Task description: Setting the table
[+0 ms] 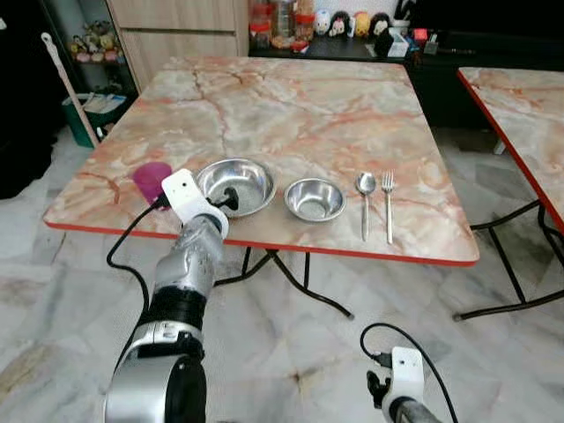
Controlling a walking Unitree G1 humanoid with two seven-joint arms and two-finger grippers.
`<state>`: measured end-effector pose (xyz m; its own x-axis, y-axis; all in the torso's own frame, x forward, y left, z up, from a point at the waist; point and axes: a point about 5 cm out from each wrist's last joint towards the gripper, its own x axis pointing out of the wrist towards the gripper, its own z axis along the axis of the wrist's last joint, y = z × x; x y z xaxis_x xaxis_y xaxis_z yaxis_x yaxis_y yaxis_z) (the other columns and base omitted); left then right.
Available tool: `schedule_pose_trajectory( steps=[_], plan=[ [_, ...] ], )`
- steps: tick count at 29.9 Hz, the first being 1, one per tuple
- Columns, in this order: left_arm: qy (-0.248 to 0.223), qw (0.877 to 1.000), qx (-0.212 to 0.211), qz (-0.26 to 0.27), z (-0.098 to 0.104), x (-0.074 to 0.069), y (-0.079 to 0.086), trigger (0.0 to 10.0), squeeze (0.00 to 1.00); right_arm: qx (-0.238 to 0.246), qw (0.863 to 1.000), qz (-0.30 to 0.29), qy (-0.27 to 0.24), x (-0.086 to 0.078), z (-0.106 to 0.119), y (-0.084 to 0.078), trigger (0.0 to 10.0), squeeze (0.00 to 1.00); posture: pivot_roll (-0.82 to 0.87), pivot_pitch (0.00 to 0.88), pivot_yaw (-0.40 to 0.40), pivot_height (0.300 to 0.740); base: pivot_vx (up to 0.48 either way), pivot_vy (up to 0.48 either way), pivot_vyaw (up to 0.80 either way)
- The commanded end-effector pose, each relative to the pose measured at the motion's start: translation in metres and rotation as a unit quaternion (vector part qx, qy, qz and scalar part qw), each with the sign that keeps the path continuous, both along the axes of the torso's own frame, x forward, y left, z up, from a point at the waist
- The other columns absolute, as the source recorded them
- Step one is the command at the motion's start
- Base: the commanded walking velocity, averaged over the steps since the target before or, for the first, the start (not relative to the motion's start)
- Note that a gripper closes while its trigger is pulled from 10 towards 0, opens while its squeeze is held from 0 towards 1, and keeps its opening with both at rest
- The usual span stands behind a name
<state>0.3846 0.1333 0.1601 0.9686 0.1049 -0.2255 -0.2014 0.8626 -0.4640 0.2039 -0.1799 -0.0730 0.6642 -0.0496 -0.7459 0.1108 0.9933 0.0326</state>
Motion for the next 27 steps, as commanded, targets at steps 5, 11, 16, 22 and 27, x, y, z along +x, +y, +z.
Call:
schedule_pose_trajectory(
  steps=[5, 11, 16, 22, 27],
  plan=[
    [-0.109, 0.990, 0.095, 0.002, 0.027, 0.000, 0.005, 10.0, 0.00, 0.002, 1.000, -0.016, 0.006, -0.007, -0.003, -0.003, 10.0, 0.00, 0.04, 0.107, 0.000, 0.740, 0.000, 0.000, 0.00],
    [-0.052, 0.995, 0.087, 0.016, -0.003, -0.013, 0.017, 10.0, 0.00, 0.000, 1.000, -0.014, 0.012, -0.010, -0.005, -0.004, 10.0, 0.00, 0.06, 0.116, -0.006, 0.740, 0.000, 0.000, 0.00],
    [-0.071, 0.995, 0.072, 0.012, -0.008, -0.019, 0.016, 10.0, 0.00, 0.002, 1.000, -0.011, 0.009, -0.007, -0.003, -0.002, 10.0, 0.00, 0.07, 0.119, -0.010, 0.740, 0.000, 0.000, 0.00],
    [-0.137, 0.984, 0.109, -0.014, 0.001, -0.023, 0.009, 10.0, 0.00, 0.005, 1.000, -0.015, -0.001, -0.003, -0.001, -0.001, 10.0, 0.00, 0.07, 0.119, -0.010, 0.740, 0.000, 0.000, 0.00],
    [-0.249, 0.952, 0.166, -0.065, 0.024, -0.034, -0.008, 10.0, 0.00, 0.004, 1.000, -0.016, -0.003, -0.003, -0.001, -0.002, 10.0, 0.00, 0.07, 0.118, -0.010, 0.740, 0.000, 0.000, 0.00]
  ],
)
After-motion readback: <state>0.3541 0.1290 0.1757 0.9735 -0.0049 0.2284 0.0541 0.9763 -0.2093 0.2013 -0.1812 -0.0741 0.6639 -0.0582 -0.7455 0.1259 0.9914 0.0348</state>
